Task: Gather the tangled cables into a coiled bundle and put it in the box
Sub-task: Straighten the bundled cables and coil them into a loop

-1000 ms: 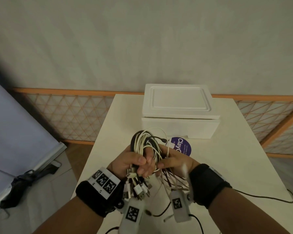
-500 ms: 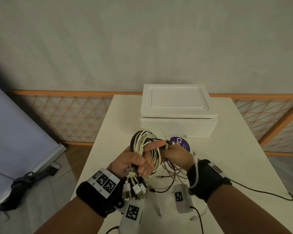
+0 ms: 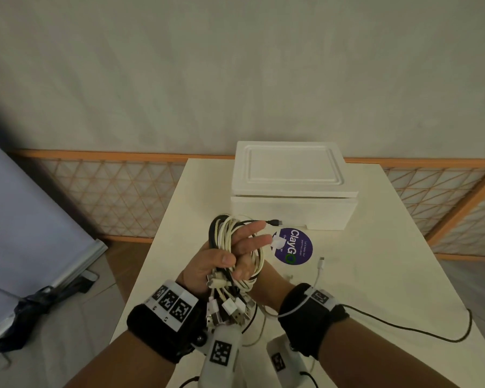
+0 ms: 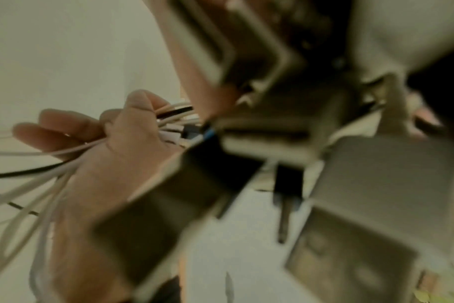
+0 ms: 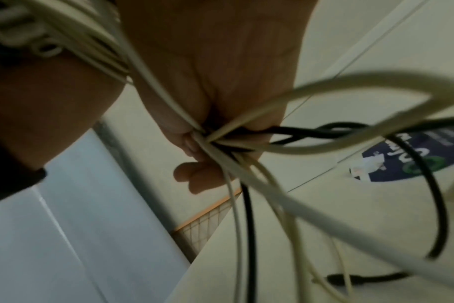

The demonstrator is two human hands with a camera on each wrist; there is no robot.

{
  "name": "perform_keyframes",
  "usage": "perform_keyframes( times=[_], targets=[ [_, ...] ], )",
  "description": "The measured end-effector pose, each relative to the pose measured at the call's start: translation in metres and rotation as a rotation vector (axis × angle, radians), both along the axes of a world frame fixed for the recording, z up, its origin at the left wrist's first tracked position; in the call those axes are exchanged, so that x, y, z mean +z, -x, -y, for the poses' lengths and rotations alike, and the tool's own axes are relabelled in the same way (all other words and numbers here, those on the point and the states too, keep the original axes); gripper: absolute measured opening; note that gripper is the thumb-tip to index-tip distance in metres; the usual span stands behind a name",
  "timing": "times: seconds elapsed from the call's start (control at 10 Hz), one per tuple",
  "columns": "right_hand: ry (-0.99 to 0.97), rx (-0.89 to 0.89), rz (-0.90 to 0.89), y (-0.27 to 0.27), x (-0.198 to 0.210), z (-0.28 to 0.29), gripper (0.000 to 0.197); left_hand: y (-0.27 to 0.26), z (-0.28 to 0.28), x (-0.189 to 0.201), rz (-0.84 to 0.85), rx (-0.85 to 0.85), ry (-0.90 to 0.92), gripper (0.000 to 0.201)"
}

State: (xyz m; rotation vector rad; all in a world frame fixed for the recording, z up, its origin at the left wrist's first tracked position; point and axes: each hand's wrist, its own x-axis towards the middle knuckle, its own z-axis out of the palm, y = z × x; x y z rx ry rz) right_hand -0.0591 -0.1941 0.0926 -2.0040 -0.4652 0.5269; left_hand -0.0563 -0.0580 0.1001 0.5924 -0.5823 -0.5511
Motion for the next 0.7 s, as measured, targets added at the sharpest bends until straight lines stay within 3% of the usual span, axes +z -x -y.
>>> perform_keyframes(
  times=[0.1, 0.2, 0.3, 0.4, 0.5, 0.6, 0.7],
  targets=[
    [0.092, 0.008, 0.061, -0.008, -0.032, 0.001, 0.031, 0.0, -0.009, 0.004, -0.024, -0.027, 0.07, 0.061],
    [0.26, 0.068, 0.177, -0.019, -0.044, 0.023, 0.034, 0.001, -0.017, 0.004, -0.001, -0.045, 0.011, 0.059],
    [0.23, 0.214, 0.154, -0.03, -0.034, 0.049, 0.07, 0.004, -0.021, -0.007, -0.032, -0.022, -0.122, 0.055],
    [-0.129, 0.07, 0.008, -0.05, -0.013, 0.058, 0.069, 0.004, -0.024, -0.012, -0.092, 0.041, -0.212, 0.054],
    [-0.492, -0.211, 0.064, -0.051, 0.025, 0.05, 0.05, 0.005, -0.02, -0.01, -0.123, 0.107, -0.284, 0.056],
    [-0.622, -0.201, 0.19, -0.036, 0.057, 0.039, 0.033, 0.004, -0.013, -0.009, -0.118, 0.129, -0.311, 0.058],
    [-0.473, -0.072, 0.19, -0.033, 0.058, 0.038, 0.031, 0.003, -0.014, -0.008, -0.12, 0.129, -0.309, 0.056]
  ],
)
